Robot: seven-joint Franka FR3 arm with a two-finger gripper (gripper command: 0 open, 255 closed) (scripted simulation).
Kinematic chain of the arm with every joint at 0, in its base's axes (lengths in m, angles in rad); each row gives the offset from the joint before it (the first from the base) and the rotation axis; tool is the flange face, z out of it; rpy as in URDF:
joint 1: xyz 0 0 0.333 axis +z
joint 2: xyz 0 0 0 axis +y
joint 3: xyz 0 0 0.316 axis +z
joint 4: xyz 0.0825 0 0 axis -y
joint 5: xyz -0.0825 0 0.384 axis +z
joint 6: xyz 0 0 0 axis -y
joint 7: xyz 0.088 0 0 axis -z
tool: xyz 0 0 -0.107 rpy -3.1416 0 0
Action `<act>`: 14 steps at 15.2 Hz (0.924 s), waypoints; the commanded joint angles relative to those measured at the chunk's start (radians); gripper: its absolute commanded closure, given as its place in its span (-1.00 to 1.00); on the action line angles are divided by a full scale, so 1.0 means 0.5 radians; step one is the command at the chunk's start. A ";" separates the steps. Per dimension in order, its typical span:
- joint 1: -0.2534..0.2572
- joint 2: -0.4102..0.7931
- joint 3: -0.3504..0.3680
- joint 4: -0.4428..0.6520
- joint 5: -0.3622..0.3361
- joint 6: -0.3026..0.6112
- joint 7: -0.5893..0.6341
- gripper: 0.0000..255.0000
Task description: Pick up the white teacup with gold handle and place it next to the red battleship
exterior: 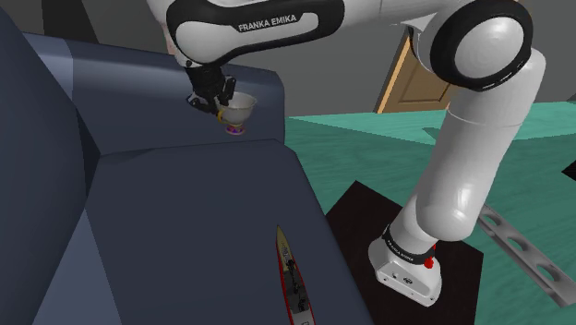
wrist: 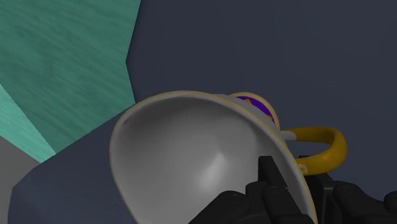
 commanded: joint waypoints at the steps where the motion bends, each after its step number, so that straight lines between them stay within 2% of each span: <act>1: 0.020 -0.112 0.030 -0.137 0.040 0.015 0.058 1.00; 7: 0.118 -0.349 0.131 -0.406 0.152 0.011 0.245 1.00; 14: 0.255 -0.549 0.269 -0.600 0.289 -0.037 0.480 1.00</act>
